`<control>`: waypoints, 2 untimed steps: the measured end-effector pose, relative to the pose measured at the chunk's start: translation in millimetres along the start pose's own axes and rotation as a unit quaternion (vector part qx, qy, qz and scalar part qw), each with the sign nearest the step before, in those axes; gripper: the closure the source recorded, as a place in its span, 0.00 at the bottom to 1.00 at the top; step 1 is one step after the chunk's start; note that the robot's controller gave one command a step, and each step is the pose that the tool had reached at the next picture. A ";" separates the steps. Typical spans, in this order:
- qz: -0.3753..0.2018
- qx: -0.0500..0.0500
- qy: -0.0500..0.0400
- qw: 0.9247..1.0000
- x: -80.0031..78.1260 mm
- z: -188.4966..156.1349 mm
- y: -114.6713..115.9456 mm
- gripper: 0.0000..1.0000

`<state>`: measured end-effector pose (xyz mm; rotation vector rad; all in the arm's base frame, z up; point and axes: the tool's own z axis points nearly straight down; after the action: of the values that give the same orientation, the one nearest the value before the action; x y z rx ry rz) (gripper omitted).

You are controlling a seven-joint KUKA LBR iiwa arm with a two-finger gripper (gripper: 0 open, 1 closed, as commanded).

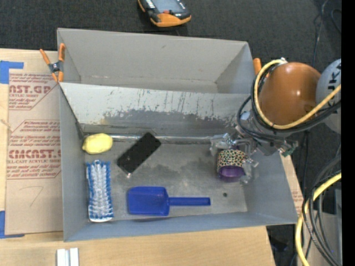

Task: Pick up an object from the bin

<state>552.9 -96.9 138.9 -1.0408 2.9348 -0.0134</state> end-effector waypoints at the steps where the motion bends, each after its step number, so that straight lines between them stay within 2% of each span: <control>1: 0.073 0.000 -0.001 0.997 1.7 10.2 -4.4 0.00; 2: -0.042 0.001 -0.004 0.999 -7.7 8.6 -6.0 1.00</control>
Offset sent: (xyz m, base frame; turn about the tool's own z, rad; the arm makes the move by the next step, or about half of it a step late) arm 0.0088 -0.0029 -0.0086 -0.0854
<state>562.9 -96.7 130.5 -1.1609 2.8811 -0.0126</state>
